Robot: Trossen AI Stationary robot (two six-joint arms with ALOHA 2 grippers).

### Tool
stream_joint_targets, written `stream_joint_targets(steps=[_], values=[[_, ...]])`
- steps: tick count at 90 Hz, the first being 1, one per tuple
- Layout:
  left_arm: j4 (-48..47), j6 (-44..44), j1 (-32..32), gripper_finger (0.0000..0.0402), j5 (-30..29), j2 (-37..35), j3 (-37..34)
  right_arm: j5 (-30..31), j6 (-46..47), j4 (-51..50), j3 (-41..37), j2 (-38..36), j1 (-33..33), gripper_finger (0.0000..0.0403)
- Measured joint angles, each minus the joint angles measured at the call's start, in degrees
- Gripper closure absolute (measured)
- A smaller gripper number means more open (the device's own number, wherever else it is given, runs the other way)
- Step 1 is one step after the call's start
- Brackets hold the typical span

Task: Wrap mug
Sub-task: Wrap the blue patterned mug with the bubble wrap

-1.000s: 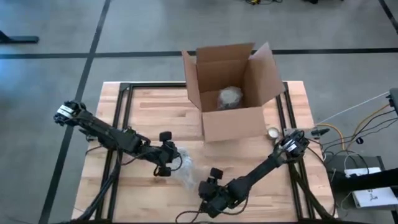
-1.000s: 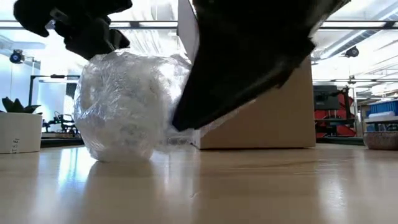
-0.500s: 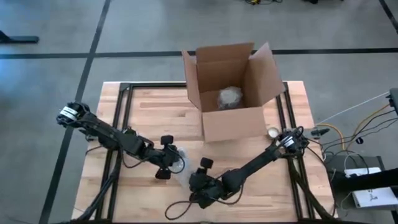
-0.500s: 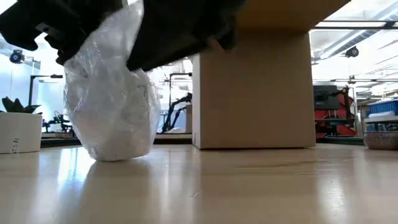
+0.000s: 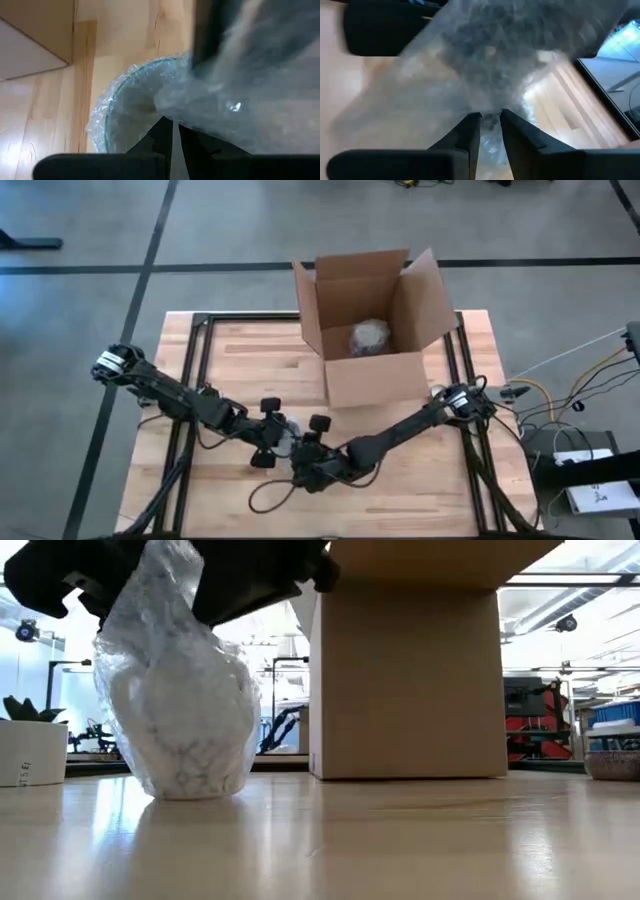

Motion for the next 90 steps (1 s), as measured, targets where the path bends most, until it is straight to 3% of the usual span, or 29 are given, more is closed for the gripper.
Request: stream_joint_targets(steps=[39, 69, 77, 90], values=[[-1.1, -0.2, -0.1, 0.0381, 0.4, -5.0, 0.0, -14.4, -0.9, -3.4, -0.1, -0.1, -5.0, 0.0364], [-7.3, -3.2, -2.3, 0.0381, 0.3, -16.0, 0.0, -16.5, -1.6, -4.4, -0.2, -0.1, -5.9, 0.0357], [-2.9, -2.5, -5.5, 0.0381, 0.3, -17.8, -0.9, -16.5, -1.1, -4.4, -0.2, -0.1, -6.1, 0.0354], [13.9, 3.2, -11.5, 0.0381, 0.3, -16.7, -5.3, -16.5, -0.2, -4.3, -0.2, -0.1, -6.7, 0.0355]])
